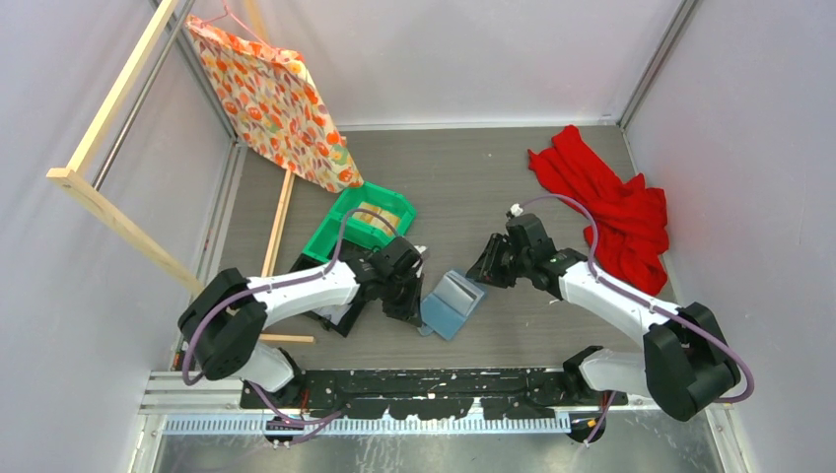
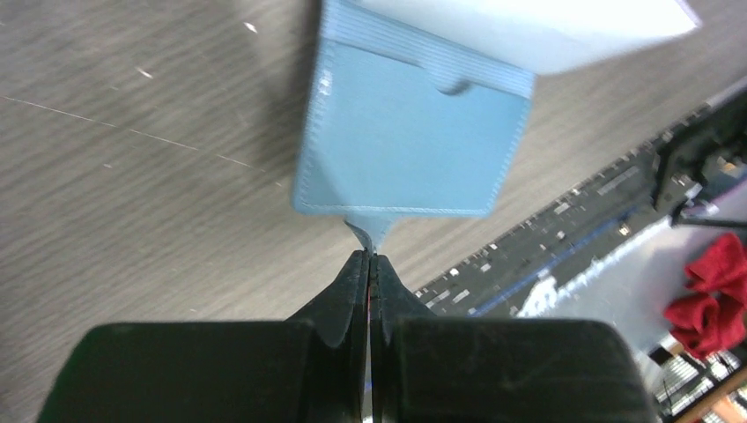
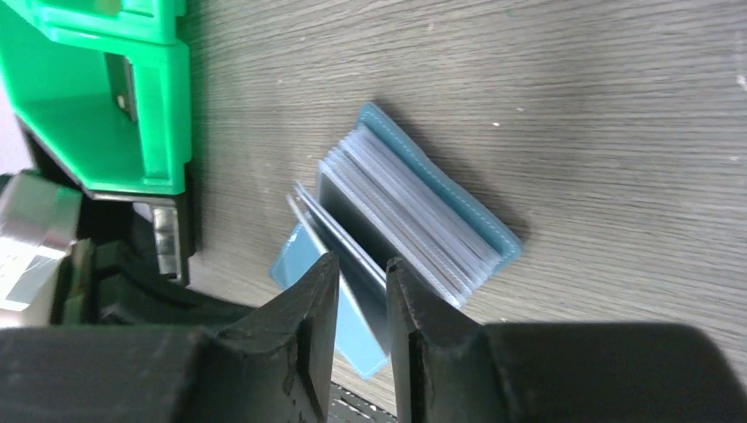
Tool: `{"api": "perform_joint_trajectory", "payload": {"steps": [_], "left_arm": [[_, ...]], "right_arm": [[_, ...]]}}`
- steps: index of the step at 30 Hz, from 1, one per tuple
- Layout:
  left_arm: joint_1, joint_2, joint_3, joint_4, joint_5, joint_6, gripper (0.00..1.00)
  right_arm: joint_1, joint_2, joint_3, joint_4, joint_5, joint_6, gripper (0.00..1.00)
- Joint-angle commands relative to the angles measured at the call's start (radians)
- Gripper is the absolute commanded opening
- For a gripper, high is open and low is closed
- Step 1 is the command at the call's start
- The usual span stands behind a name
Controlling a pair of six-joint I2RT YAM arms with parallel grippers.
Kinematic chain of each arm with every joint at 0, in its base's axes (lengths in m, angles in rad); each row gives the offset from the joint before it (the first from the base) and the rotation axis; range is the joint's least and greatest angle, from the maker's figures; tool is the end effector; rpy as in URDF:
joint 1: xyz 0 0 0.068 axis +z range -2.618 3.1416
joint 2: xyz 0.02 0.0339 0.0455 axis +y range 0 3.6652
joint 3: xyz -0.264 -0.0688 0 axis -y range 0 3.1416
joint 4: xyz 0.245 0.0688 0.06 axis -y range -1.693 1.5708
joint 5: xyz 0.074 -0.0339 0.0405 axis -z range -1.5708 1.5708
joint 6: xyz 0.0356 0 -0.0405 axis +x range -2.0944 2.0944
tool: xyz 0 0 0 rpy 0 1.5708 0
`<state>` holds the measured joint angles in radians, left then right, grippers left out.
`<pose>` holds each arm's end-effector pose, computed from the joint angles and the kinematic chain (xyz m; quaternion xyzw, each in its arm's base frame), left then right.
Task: Take the credit cards out of the card holder
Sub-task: Open the card holder at the corner of the board.
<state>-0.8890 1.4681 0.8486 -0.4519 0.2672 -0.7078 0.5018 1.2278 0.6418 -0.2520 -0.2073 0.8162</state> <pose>0.1686 -0.2226 0.1876 0.1197 0.9534 -0.2655 0.0785 0.2081 0.1225 0.1957 0.1088 0.9230 0.2946 0.2226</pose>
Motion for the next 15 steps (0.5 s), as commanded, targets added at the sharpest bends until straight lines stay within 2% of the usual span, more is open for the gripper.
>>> {"api": "perform_joint_trajectory", "payload": {"steps": [1, 5, 9, 15], "left_arm": [[0.006, 0.042, 0.0, 0.058, -0.136, -0.008, 0.01], [0.028, 0.102, 0.049, 0.04, -0.174, 0.03, 0.01], [0.042, 0.167, 0.124, -0.008, -0.208, 0.089, 0.01], [0.05, 0.235, 0.223, -0.073, -0.24, 0.153, 0.01]], "right_arm": [[-0.003, -0.013, 0.02, 0.078, -0.085, 0.007, 0.29], [-0.003, -0.024, 0.002, 0.08, -0.113, 0.008, 0.22], [-0.002, -0.032, -0.008, 0.078, -0.132, 0.0, 0.2], [-0.002, -0.001, -0.016, 0.071, -0.136, -0.003, 0.31]]}}
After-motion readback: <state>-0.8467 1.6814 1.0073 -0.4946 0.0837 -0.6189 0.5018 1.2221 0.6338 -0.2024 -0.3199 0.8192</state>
